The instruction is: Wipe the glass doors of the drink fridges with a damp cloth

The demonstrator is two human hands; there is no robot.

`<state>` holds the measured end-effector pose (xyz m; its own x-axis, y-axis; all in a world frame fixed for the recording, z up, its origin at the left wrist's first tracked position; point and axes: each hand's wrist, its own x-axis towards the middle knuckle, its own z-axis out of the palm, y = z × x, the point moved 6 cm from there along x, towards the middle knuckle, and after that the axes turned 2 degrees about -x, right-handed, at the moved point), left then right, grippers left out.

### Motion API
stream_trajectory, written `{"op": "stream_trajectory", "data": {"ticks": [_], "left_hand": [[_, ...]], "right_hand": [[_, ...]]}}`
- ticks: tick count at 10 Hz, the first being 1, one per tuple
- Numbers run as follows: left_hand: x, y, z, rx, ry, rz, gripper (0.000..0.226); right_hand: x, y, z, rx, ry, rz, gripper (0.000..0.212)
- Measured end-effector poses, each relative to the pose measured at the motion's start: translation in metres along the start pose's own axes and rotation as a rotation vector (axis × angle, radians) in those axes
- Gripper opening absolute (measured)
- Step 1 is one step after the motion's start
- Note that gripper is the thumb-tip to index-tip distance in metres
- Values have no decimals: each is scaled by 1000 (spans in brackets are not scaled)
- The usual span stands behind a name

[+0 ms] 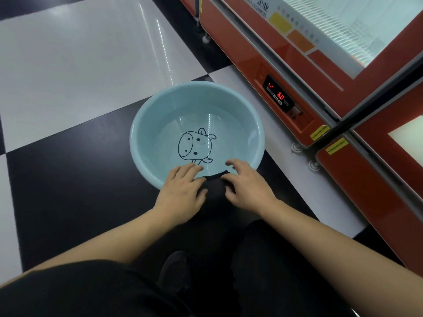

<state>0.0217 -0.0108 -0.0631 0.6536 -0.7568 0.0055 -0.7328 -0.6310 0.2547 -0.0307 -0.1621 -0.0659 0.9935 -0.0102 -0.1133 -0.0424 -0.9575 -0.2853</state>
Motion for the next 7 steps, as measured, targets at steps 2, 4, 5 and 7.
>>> {"op": "stream_trajectory", "data": {"ticks": [2,4,5,7], "left_hand": [[-13,12,28,119,-193,172,63],[-5,9,38,72,-175,105,66],[-5,9,41,19,-214,95,62],[2,11,8,52,-340,56,64]], "right_hand": [[-20,-14,14,-163,-4,-202,47],[-13,-11,23,-139,54,-166,45],[-10,-14,24,-132,-59,-138,40],[-24,-25,-25,-127,-177,0,71]]}}
